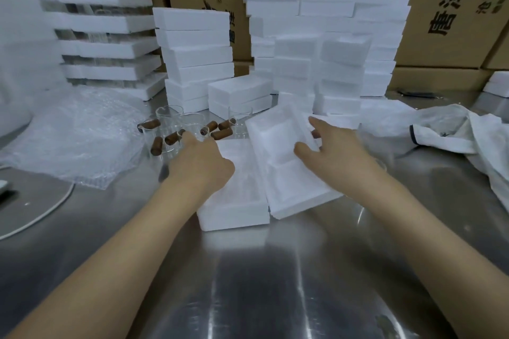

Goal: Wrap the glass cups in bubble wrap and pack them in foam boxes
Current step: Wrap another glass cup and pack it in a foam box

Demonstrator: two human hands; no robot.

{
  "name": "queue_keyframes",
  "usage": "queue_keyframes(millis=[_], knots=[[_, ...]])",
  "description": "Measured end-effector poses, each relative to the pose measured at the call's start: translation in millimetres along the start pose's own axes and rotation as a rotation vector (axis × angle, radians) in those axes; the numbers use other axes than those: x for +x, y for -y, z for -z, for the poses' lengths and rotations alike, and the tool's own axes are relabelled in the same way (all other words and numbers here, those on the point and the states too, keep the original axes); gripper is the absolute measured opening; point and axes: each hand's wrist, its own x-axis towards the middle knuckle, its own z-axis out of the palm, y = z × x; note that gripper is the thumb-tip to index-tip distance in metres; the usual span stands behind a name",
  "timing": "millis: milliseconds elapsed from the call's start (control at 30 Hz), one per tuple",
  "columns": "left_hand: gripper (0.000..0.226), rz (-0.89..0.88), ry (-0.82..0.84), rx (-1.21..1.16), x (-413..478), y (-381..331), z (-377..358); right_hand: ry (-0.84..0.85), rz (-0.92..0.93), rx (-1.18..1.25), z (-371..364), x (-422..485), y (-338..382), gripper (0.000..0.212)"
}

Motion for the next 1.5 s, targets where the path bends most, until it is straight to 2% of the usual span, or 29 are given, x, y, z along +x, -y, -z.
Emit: queue_keyframes(millis=[67,133,333,433,500,567,633,700,767,933,1067,1133,1200,1267,1333,1400,1433,1500], knots=[[0.033,-0.004,-0.018,0.009,1,1,0,0.001,0.023,0.011,-6,-1,-1,0.062],[0.041,-0.006,-0.043,0.025,2,1,1,0.002,0.041,0.013,-11,0,-3,0.066],[0.045,-0.033,-0.022,-0.033,7,3,-3,0.159,0.085,-0.129,-30,-4,-1,0.047],[0.045,-0.041,-0.044,-0.078,8,3,-6,0.078,0.123,-0.047,-23,-1,-1,0.045],[0.040,-0.159,-0.200,-0.121,7,3,-4,-0.046,0.128,-0.009,-9,4,-7,0.043],[0.035,-0.384,-0.307,-0.182,4,0,-1,-0.100,0.054,-0.037,4,11,-20,0.040],[0.038,-0.550,-0.190,-0.192,-3,-6,1,-0.038,-0.041,-0.088,11,14,-33,0.037],[0.052,-0.604,0.035,-0.141,-10,-11,-3,0.055,-0.102,-0.105,12,17,-42,0.037],[0.059,-0.637,0.153,-0.061,-15,-14,-9,0.109,-0.139,-0.127,10,18,-46,0.037],[0.058,-0.652,0.211,-0.002,-15,-14,-18,0.117,-0.154,-0.163,9,21,-50,0.013],[0.053,-0.674,0.185,-0.021,-12,-13,-24,0.142,-0.167,-0.157,10,21,-50,0.013],[0.051,-0.686,0.175,-0.035,-10,-12,-25,0.014,-0.159,-0.072,17,21,-50,0.017],[0.050,-0.701,0.175,-0.047,-8,-12,-25,-0.232,-0.107,0.052,27,22,-48,0.020],[0.050,-0.707,0.182,-0.059,-6,-11,-25,-0.459,-0.022,0.232,35,19,-41,0.020],[0.051,-0.727,0.125,-0.073,-7,-12,-25,-0.587,0.042,0.454,36,15,-30,0.018],[0.045,-0.771,-0.063,-0.128,-7,-14,-23,-0.593,0.051,0.704,32,12,-19,0.015],[0.040,-0.779,-0.156,-0.189,-7,-15,-21,-0.557,0.034,0.827,29,11,-15,0.014],[0.032,-0.756,-0.234,-0.372,-5,-16,-16,-0.416,-0.028,1.068,19,9,-6,0.013]])
